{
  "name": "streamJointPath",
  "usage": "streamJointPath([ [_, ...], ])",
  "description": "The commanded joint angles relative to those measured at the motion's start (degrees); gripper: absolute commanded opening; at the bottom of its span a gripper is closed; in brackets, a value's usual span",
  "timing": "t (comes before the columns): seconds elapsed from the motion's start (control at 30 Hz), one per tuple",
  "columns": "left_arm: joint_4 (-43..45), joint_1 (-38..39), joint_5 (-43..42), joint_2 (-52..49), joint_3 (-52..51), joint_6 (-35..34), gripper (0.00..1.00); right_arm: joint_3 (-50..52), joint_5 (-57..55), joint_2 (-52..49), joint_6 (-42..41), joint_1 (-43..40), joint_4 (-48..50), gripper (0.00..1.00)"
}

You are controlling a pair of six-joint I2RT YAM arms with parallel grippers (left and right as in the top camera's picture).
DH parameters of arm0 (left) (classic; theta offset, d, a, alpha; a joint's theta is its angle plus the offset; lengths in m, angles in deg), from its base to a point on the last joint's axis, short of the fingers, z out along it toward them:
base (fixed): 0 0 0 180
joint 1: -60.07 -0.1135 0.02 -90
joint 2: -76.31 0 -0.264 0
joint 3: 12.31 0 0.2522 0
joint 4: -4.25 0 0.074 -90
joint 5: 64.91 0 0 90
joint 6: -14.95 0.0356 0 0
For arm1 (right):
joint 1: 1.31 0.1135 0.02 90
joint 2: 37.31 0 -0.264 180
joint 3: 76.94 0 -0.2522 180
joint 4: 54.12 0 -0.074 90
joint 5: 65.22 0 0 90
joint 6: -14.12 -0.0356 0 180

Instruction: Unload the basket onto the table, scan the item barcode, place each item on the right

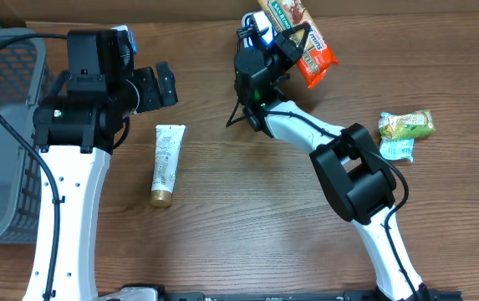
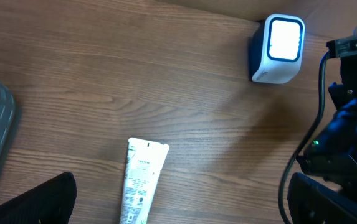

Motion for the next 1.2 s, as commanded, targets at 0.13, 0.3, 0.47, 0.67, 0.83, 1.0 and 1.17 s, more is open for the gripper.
streamJointPath([
  [0.13, 0.04, 0.13, 0.7, 0.02, 0.48, -0.72, 1.0, -2.01, 2.89, 14.19, -6.82, 4.0, -15.82, 0.04],
  [0.3, 0.04, 0.13, 0.7, 0.02, 0.48, -0.72, 0.99, -2.01, 10.51, 16.98, -20.17, 4.57, -37.46, 0.04],
  [0.47, 0.04, 0.13, 0.7, 0.02, 0.48, -0.72, 0.99, -2.01, 25.44, 21.05, -33.97, 4.98, -56.74, 0.04],
  [0.67, 0.04, 0.13, 0.7, 0.02, 0.48, -0.72, 1.0, -2.01, 46.84, 27.54, -50.53, 4.37, -70.66, 0.04],
  [0.83, 0.04, 0.13, 0.72, 0.02, 0.48, -0.72, 0.99, -2.01, 57.4, 31.8, -68.72, 1.44, -80.43, 0.04],
  [1.0, 0.04, 0.13, 0.7, 0.02, 0.48, -0.72, 0.99, -1.66, 67.04, 32.48, -88.78, -7.26, -95.71, 0.04],
  [1.17, 0.04, 0.13, 0.7, 0.02, 0.48, -0.72, 0.99, 2.4, 70.42, 32.41, -90.03, -16.7, -101.18, 0.04],
])
